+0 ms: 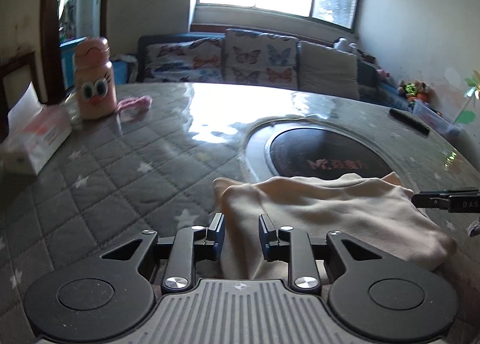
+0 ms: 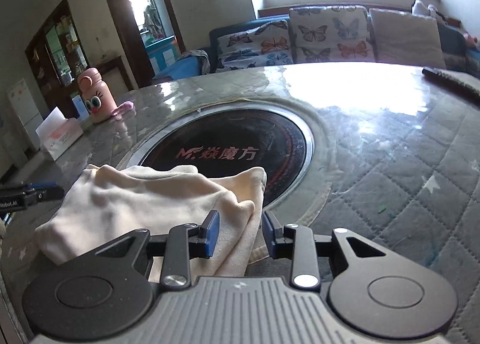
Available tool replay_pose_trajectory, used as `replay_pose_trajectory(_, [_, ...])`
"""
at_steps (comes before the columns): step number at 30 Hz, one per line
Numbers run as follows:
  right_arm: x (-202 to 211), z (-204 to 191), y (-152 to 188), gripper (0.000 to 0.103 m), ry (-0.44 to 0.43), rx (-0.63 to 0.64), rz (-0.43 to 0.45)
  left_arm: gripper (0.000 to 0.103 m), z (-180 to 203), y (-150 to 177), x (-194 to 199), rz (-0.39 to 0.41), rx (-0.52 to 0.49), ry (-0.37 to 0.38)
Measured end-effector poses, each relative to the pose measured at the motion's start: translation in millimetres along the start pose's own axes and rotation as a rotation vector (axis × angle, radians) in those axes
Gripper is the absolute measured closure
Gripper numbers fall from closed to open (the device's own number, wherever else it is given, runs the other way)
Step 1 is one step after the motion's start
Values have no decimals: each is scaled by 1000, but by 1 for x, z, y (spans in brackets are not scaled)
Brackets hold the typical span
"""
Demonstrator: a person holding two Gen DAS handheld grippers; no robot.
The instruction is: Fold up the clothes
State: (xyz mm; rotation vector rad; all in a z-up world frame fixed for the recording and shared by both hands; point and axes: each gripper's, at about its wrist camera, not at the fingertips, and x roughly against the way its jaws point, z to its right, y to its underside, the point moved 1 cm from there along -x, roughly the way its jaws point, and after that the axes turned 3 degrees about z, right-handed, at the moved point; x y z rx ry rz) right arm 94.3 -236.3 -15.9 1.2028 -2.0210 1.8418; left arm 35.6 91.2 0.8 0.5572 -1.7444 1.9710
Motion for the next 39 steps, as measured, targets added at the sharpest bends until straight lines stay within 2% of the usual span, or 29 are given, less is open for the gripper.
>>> replay_pose_trajectory(3, [-6, 0, 0, 72, 2, -16, -6, 68, -4, -2, -3, -11, 33, 0])
replay_pose_trajectory(13, [-9, -1, -2, 73, 26, -42, 3, 67, -15, -8, -15, -45, 136, 0])
replay_pose_trajectory(15, [-10, -1, -2, 73, 25, -43, 1, 64, -14, -9, -17, -49, 143, -2])
replay_pose_trajectory(31, [-13, -5, -3, 75, 39, -22, 0, 66, -12, -9, -33, -93, 169, -36])
replay_pose_trajectory(32, [-14, -5, -3, 75, 39, -22, 0, 66, -11, -9, -34, -95, 164, -38])
replay_pose_trajectory(36, [-15, -6, -3, 75, 42, -13, -1, 84, -8, -10, -36, -103, 148, -24])
replay_pose_trajectory(39, [-15, -6, -4, 78, 46, -16, -1, 87, -4, -10, -36, -100, 129, -21])
